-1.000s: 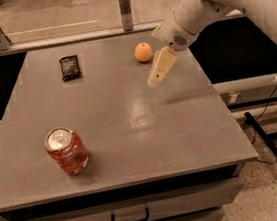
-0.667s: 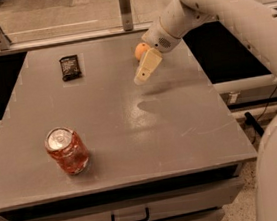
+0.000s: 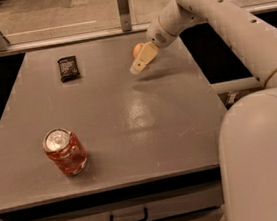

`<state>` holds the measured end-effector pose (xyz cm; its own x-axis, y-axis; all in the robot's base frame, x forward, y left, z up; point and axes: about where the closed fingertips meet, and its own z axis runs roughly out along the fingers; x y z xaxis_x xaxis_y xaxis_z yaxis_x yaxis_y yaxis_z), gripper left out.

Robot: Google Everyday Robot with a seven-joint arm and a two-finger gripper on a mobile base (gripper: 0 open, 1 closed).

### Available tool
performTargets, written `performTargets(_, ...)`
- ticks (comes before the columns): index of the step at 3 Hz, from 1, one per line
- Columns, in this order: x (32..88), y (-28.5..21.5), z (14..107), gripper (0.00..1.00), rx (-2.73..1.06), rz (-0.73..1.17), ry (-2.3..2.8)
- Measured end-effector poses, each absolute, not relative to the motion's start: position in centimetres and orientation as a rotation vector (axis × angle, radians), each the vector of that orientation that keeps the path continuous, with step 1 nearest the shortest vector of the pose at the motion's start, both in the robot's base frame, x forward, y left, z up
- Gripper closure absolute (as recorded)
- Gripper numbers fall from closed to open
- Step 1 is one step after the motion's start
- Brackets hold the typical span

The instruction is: Move orange near coke can

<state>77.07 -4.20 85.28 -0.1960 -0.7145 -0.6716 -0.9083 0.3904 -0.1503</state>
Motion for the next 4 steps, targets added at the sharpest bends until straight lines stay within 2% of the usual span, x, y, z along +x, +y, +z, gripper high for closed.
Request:
performTargets(1,78.4,-4.7,84.6,0.18,-1.348,0.363,2.013)
performTargets(2,79.0,-5.2,84.5,0.42,-1.329,0.360,2.034)
performTargets(3,76.9,-4.7,85.4,0.65,-1.390,0.416,2.009)
performTargets(4,70.6,-2.9,87.5,0.88,-1.568,0.557,1.883)
